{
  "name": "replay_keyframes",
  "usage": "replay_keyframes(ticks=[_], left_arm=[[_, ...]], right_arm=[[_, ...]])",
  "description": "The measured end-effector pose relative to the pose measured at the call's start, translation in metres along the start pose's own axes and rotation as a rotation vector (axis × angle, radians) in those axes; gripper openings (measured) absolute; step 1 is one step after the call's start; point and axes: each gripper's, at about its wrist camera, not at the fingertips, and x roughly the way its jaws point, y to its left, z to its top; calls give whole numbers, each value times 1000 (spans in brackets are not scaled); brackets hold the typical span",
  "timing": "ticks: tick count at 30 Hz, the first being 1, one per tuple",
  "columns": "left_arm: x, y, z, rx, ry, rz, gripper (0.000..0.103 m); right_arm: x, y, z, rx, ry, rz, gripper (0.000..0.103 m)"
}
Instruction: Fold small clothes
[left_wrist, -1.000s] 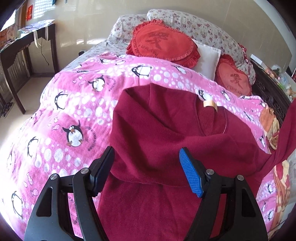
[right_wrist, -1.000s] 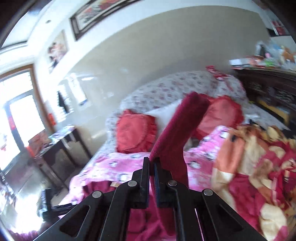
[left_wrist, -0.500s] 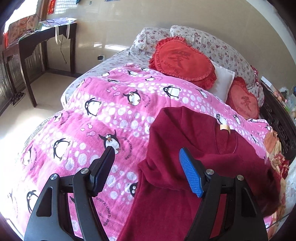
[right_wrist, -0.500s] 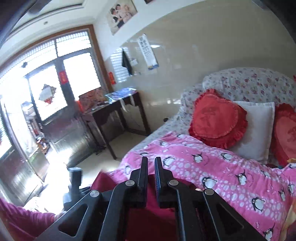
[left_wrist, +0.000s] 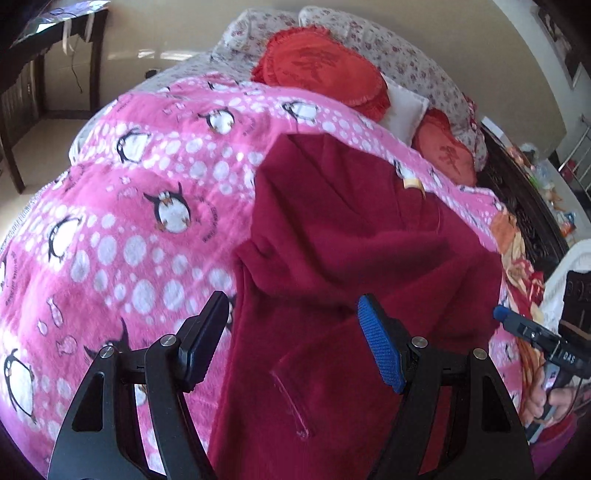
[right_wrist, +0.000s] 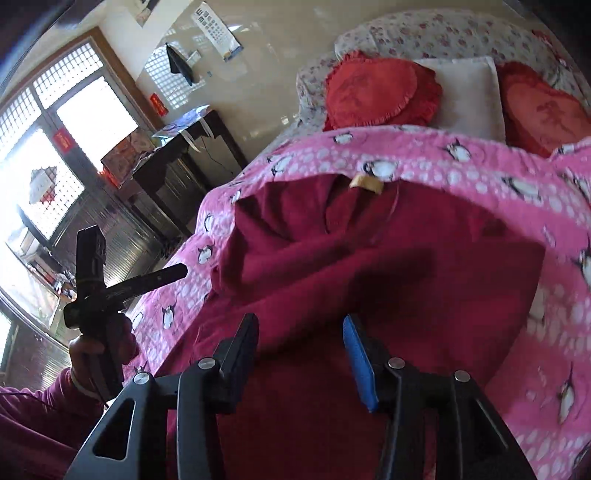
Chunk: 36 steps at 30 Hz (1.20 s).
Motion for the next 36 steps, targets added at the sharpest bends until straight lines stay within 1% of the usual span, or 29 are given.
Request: replay_keyframes(ticks=[3, 5, 6, 8, 13, 14, 18, 19, 20, 21, 22, 23, 24, 25, 26, 27, 29, 31, 33, 36], left_arm=[[10, -2, -22, 19, 76, 3, 73], [17, -1, -33, 17, 108, 10, 73], [20, -1, -35, 14, 114, 15, 73], [22, -3, -34, 14, 99, 12, 73], [31, -16, -28, 56, 99, -6, 73], [32, -19, -28, 75, 99, -1, 73], [48, -28, -31, 157, 144, 48, 72], [50, -29, -32, 170, 143, 55, 68], [50, -30, -32, 184, 139, 62, 58], [51, -31, -32, 198, 140, 75, 51], [51, -31, -32, 211, 142, 89, 35], [51, -30, -31, 213, 146, 89, 18], [50, -29, -28, 202, 157, 68, 13], [49, -27, -25, 187, 173, 38, 11], [46, -28, -22, 192, 176, 28, 10], [42, -31, -17, 211, 162, 32, 10], [29, -34, -2, 232, 109, 35, 10], [16, -34, 20, 218, 61, 7, 9], [5, -36, 41, 225, 4, 12, 9], [1, -36, 67, 220, -43, 17, 9]], right_arm=[[2, -14, -19, 118, -1, 38, 46], [-2, -16, -26, 151, -7, 56, 46], [-2, -17, -30, 161, -11, 62, 46], [-7, -14, -35, 169, -17, 74, 46], [-18, -7, -39, 163, -25, 79, 46], [-20, -6, -39, 162, -27, 78, 46], [-25, -9, -40, 186, -43, 84, 46], [-25, -10, -40, 193, -45, 84, 46], [-25, -12, -41, 203, -45, 83, 46], [-27, -13, -41, 207, -46, 83, 46], [-28, -13, -42, 209, -47, 83, 46], [-30, -14, -42, 207, -51, 82, 46], [-32, -14, -43, 205, -55, 76, 46], [-34, -15, -43, 203, -63, 64, 46], [-37, -16, -43, 201, -71, 50, 46], [-41, -17, -42, 199, -82, 31, 46], [-46, -19, -40, 190, -97, 1, 46], [-51, -21, -39, 189, -104, -21, 46], [-53, -25, -39, 198, -97, -34, 46], [-54, -32, -40, 221, -90, -38, 46]])
